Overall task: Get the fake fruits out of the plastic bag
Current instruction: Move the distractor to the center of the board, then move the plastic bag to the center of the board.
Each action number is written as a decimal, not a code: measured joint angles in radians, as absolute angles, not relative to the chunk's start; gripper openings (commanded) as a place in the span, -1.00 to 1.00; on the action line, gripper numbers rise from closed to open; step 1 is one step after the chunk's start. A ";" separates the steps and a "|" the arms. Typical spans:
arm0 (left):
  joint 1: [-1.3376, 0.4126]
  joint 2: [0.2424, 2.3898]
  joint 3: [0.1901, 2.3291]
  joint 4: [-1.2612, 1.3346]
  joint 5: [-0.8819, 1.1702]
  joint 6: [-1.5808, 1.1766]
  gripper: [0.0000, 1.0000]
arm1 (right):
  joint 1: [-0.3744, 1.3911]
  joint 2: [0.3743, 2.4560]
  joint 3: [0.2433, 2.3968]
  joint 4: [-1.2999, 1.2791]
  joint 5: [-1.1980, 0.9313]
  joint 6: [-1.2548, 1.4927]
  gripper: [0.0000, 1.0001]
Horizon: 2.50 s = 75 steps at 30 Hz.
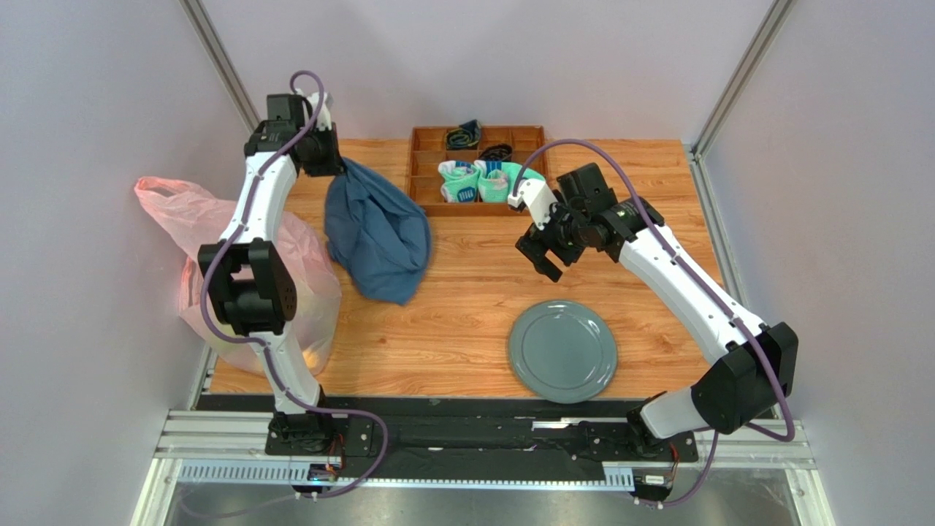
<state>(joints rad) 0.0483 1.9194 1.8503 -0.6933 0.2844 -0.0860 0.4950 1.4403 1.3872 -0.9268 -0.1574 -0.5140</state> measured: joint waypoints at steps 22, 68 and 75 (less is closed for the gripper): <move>0.162 1.127 1.600 -0.810 0.078 0.005 0.89 | 0.495 1.518 1.454 -0.927 -0.186 -0.494 0.75; -0.345 1.669 1.681 -0.756 0.525 -0.294 0.57 | 0.349 1.701 1.819 -0.905 -0.081 -0.432 0.76; -0.110 1.478 1.678 -0.774 0.437 -0.208 0.75 | 0.417 1.700 1.881 -0.942 -0.193 -0.384 0.77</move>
